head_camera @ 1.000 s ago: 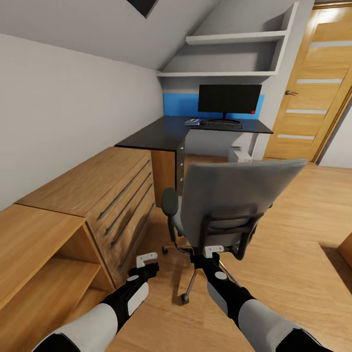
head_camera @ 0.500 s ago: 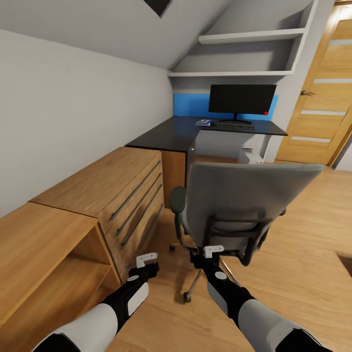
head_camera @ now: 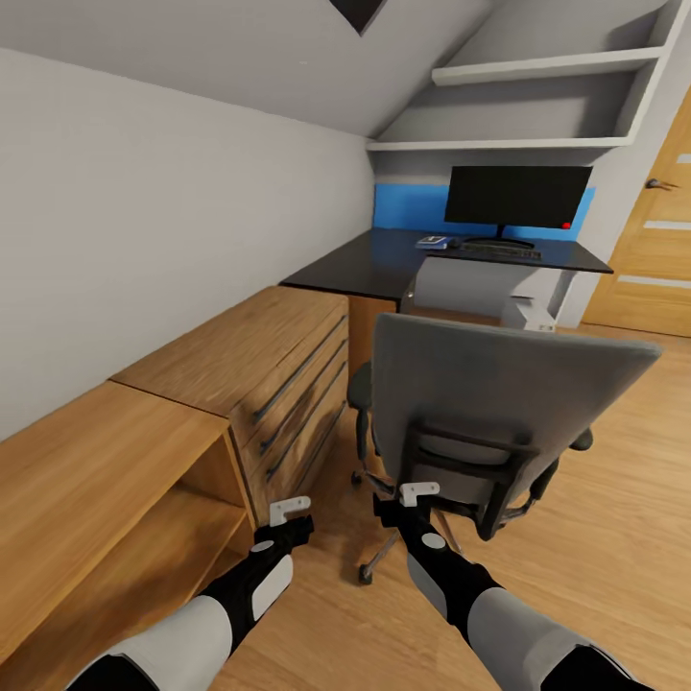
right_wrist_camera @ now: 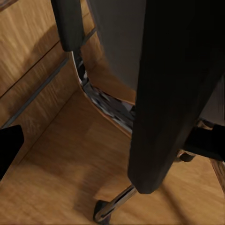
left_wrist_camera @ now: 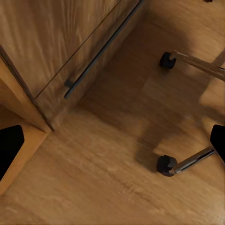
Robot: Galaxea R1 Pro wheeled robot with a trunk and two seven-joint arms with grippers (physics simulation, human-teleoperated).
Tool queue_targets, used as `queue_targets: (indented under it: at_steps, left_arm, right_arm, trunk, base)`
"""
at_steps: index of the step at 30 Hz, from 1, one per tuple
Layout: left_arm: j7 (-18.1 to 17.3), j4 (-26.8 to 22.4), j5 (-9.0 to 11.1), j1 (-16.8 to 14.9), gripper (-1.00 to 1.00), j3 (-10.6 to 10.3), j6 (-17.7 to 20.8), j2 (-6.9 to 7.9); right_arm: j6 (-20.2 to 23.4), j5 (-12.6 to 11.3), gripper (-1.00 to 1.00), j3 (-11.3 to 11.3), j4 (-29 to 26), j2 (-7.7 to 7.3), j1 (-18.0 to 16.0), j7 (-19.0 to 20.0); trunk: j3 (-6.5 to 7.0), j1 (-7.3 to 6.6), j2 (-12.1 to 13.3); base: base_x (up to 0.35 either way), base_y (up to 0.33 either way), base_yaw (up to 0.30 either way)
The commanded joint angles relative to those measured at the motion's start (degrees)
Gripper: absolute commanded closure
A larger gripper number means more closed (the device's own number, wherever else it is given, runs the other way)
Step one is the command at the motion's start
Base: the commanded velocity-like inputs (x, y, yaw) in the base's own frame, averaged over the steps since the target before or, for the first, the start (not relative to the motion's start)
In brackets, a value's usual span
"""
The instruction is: In the bedroom, organize the workspace by keeping the computer under the desk, ensuring the monitor is on the desk, placing the keyboard on the desk next to the monitor, placing the mouse on the desk next to the keyboard, moving the folder from the swivel chair onto the desk next to the mouse, stacking the notebook on top of the folder with the pen on top of the notebook, and positioning the swivel chair next to the desk.
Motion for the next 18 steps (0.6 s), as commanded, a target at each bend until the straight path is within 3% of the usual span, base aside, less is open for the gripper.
queue_targets:
  at_steps: [1, 12, 18]
  left_arm:
    - [0.32, 0.01, 0.57, -0.05, -1.0, -0.49, -0.2, 0.0]
    - [0.22, 0.01, 0.47, -0.05, -1.0, -0.63, -0.24, -0.15]
    - [0.22, 0.01, 0.4, -0.05, -1.0, -0.66, -0.24, -0.16]
  right_arm:
    - [-0.23, -0.48, -1.0, 0.46, 0.03, -0.03, -0.05, -0.35]
    - [-0.23, -0.48, -1.0, 0.46, 0.03, -0.03, -0.05, -0.35]
    - [-0.23, -0.48, -1.0, 0.47, 0.03, -0.03, -0.05, -0.35]
  trunk:
    - [-0.05, -0.01, -0.02]
    - [-0.04, -0.01, -0.02]
    - [0.12, -0.01, -0.02]
  base:
    - [0.0, 0.0, 0.038]
    - [0.0, 0.0, 0.003]
    - [-0.065, 0.0, -0.117]
